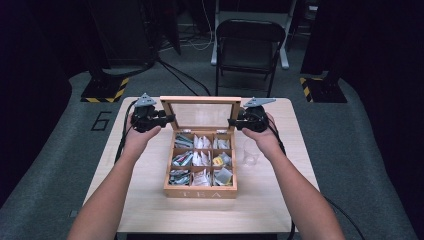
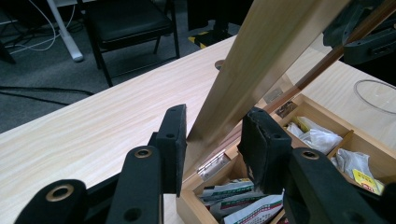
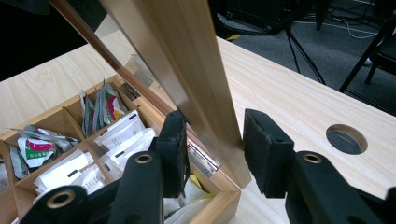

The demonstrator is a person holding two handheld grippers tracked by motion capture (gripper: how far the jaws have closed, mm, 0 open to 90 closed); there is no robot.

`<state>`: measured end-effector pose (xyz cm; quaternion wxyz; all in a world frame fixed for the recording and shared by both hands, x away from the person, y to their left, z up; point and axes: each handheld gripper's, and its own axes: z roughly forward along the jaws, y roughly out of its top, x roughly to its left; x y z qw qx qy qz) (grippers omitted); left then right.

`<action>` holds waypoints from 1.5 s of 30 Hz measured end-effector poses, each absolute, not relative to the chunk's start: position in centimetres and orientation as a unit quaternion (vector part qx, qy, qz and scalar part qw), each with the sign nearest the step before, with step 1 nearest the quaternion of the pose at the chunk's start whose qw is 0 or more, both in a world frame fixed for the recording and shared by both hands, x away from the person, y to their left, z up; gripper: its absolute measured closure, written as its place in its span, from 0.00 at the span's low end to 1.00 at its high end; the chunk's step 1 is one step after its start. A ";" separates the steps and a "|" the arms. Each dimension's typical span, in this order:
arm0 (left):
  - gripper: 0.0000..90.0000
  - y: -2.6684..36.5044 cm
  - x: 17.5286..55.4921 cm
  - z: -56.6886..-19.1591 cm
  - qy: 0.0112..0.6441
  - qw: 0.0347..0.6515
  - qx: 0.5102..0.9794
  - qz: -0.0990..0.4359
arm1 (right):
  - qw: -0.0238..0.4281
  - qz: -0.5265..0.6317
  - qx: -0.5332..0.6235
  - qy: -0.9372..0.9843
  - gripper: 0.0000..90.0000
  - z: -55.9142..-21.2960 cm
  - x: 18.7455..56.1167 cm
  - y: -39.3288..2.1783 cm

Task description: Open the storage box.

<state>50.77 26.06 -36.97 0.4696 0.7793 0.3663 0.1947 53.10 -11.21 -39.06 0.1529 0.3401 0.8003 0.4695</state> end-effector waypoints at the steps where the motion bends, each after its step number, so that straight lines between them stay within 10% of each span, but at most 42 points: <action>1: 0.68 26.1 50.8 -37.0 0.366 0.470 0.779 0.195 | 0.150 0.470 0.343 0.799 0.67 -39.1 53.1 -11.2; 45: 0.64 26.7 50.3 -36.9 0.378 0.457 0.782 0.193 | 0.138 0.469 0.368 0.791 0.70 -39.7 54.9 -11.2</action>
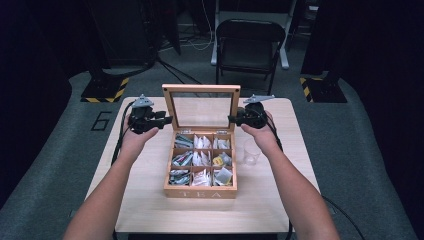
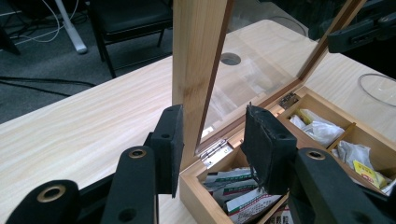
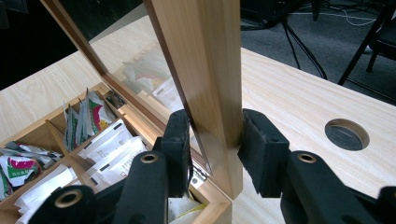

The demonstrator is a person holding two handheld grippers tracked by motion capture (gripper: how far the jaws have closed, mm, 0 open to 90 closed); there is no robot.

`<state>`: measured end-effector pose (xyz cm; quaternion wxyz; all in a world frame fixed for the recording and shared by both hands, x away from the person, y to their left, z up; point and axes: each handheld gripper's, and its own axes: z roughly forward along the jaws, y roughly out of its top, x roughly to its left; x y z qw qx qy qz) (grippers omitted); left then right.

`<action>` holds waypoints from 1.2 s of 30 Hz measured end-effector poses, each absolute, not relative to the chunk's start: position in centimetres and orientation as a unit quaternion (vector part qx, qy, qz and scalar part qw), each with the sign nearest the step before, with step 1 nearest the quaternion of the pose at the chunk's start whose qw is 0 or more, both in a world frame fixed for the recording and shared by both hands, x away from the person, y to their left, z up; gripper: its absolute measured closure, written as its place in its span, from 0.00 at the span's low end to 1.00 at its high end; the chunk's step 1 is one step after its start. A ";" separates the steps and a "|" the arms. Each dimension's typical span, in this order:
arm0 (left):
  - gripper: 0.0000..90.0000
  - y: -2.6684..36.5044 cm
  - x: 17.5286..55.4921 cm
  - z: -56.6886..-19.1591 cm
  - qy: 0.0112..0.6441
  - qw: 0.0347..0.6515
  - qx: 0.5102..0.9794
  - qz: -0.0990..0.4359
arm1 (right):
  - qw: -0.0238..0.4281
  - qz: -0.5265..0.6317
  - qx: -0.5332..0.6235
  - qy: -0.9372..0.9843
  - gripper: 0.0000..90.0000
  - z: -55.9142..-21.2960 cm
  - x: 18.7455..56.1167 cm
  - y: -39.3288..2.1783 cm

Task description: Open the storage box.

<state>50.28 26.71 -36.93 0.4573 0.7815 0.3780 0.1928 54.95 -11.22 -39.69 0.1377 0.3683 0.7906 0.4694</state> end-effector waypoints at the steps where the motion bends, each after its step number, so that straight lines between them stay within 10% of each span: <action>1: 0.64 26.7 50.3 -36.9 0.378 0.457 0.782 0.193 | 0.136 0.468 0.368 0.791 0.70 -39.7 55.0 -11.2; 36: 0.64 28.1 50.1 -38.0 0.391 0.452 0.778 0.192 | 0.142 0.457 0.392 0.786 0.73 -39.9 56.6 -10.9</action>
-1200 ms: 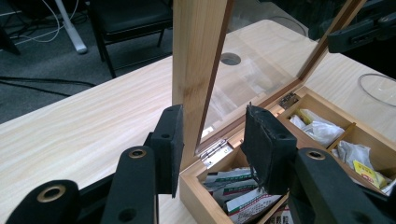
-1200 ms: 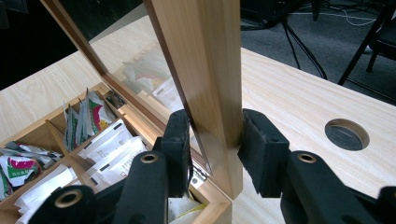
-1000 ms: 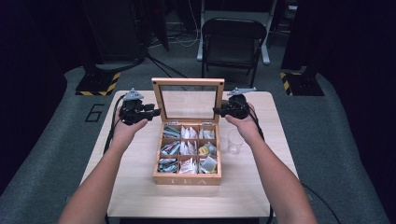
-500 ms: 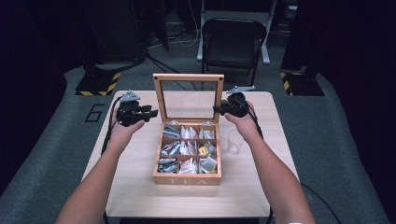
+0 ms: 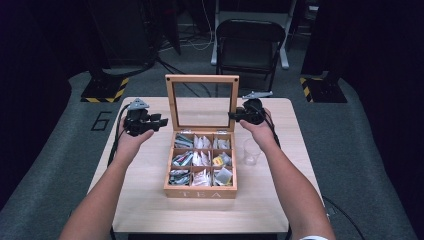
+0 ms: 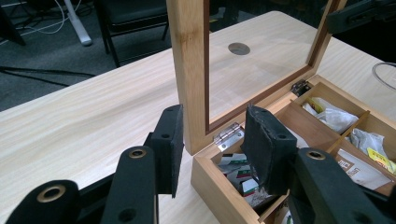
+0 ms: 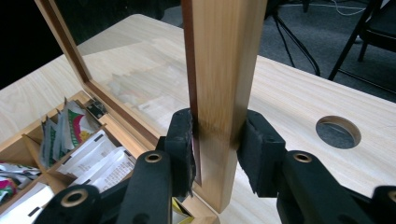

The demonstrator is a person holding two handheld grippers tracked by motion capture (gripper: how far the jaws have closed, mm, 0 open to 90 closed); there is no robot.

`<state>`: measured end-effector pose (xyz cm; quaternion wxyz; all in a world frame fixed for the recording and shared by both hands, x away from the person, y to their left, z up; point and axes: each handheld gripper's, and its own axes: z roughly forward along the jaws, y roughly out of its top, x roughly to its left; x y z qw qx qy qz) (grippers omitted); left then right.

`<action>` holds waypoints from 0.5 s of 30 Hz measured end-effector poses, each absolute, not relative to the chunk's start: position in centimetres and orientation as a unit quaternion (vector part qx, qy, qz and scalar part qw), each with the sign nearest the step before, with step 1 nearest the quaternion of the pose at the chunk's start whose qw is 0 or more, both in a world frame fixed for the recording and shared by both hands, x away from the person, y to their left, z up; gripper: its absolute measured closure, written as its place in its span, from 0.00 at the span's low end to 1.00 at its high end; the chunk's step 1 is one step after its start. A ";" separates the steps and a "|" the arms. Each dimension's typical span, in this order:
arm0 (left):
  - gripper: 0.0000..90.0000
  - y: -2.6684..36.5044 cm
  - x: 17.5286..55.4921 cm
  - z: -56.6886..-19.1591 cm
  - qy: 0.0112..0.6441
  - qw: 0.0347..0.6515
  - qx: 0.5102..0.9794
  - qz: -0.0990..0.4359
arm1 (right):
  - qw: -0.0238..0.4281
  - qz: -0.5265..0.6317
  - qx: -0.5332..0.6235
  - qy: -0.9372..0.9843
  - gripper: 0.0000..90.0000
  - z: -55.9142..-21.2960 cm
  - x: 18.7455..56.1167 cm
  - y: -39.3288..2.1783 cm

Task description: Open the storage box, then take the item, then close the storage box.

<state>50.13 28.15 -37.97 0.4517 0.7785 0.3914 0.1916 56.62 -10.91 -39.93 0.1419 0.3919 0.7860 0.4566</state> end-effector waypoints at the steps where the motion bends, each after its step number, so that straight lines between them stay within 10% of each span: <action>1: 0.64 28.1 50.1 -38.0 0.391 0.452 0.778 0.192 | 0.142 0.455 0.393 0.786 0.73 -40.0 56.7 -10.9; 15: 0.64 28.3 50.1 -38.2 0.393 0.450 0.779 0.191 | 0.142 0.445 0.407 0.785 0.69 -40.3 56.9 -10.8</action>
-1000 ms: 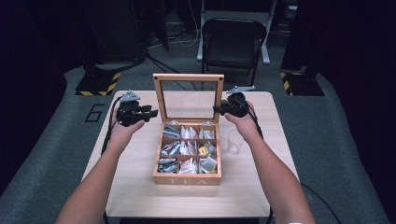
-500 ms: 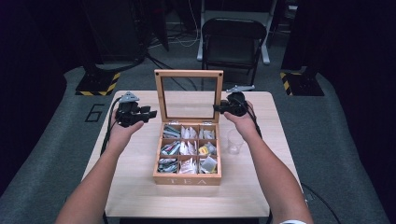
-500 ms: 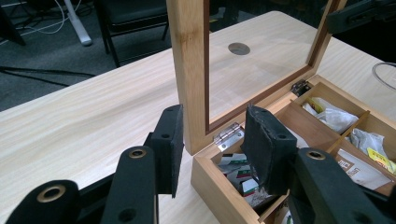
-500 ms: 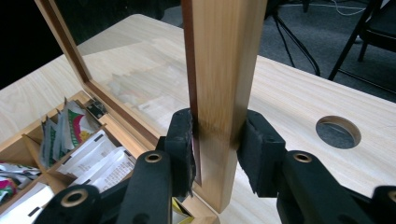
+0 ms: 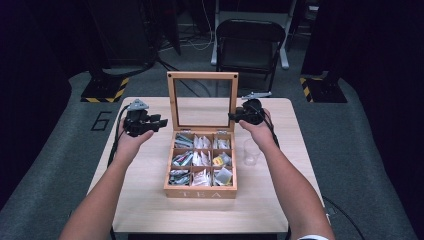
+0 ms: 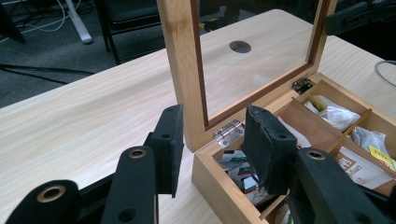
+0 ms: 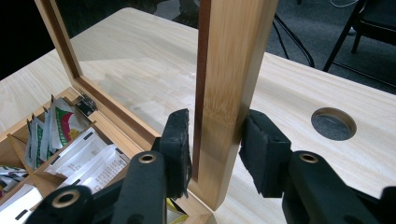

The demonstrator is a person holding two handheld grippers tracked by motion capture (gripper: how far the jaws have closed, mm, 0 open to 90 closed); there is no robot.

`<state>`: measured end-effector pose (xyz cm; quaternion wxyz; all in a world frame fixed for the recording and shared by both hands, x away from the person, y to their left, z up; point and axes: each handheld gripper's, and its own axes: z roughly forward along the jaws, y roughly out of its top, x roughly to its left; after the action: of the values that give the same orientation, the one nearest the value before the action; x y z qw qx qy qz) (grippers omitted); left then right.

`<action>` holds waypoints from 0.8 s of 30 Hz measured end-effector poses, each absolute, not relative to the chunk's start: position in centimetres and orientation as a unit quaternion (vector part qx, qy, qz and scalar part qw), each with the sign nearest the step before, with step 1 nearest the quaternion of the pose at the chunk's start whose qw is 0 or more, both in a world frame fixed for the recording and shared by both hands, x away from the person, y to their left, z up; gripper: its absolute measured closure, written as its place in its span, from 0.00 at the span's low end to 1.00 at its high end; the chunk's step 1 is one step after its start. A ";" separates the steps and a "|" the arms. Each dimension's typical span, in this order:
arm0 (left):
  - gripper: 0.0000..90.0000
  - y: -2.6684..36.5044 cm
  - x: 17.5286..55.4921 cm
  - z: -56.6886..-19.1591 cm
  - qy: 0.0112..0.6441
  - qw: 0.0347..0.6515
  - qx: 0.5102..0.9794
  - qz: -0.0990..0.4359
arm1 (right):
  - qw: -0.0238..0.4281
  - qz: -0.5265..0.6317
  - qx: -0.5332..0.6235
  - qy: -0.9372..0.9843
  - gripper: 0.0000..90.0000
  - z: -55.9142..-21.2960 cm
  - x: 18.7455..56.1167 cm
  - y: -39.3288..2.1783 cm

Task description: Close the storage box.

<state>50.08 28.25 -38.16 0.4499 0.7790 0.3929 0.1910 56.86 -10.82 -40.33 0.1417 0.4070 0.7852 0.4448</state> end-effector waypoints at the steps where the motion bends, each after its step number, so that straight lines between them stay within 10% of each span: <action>1: 0.64 28.2 50.1 -38.2 0.392 0.449 0.780 0.191 | 0.141 0.444 0.408 0.785 0.69 -40.3 56.9 -10.8; 24: 0.55 28.5 49.6 -38.3 0.399 0.449 0.777 0.188 | 0.154 0.430 0.399 0.795 0.57 -39.3 54.9 -12.2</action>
<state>49.56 28.46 -38.28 0.4492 0.7772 0.3985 0.1880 54.90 -12.18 -39.29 0.1535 0.3994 0.7949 0.4301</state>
